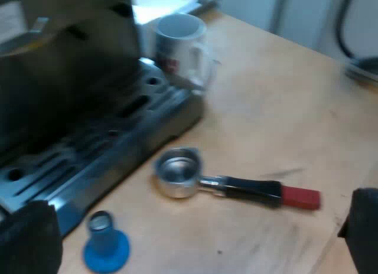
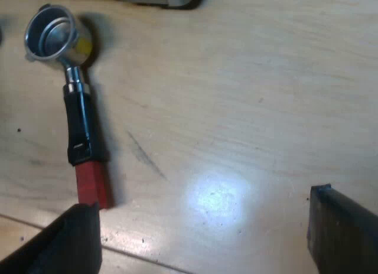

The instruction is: Put the handle in the coffee machine

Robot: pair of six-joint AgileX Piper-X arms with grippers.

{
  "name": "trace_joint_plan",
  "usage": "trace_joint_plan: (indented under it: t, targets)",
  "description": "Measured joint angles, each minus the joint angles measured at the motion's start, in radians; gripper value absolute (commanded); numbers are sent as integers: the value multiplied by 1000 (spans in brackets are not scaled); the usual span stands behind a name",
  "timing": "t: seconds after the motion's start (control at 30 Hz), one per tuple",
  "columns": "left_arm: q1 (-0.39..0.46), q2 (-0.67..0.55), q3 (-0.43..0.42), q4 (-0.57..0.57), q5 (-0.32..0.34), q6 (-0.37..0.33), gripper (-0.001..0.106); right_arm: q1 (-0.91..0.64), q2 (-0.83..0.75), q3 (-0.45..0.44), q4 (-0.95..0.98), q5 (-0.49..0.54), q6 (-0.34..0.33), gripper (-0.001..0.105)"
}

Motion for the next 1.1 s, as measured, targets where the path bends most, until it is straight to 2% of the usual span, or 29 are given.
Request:
trace_joint_plan:
  t: [0.13, 0.27, 0.47, 0.5, 0.6, 0.73, 0.8, 1.1]
  targets:
    - [-71, 29, 0, -3, 35, 5, 104, 62, 69, -48, 21, 0, 0, 72]
    - [-155, 71, -1, -3, 39, 17, 104, 145, 142, -89, 39, 7, 17, 72]
    - [-247, 129, -1, -5, 39, 47, 104, 191, 184, -93, 34, 18, 53, 72]
    - [-261, 140, -1, -5, 39, 49, 104, 252, 225, -93, 31, 39, 92, 72]
    - [-297, 190, -1, -5, 39, 50, 104, 330, 264, -93, 20, 100, 140, 72]
    - [-297, 236, -1, -5, 40, 49, 104, 396, 292, -93, -1, 130, 191, 72]
    - [-297, 262, -1, -5, 40, 67, 104, 472, 338, -93, -31, 163, 251, 72]
    - [-297, 273, 22, -30, 12, 149, 104, 661, 440, -59, -132, 243, 370, 72]
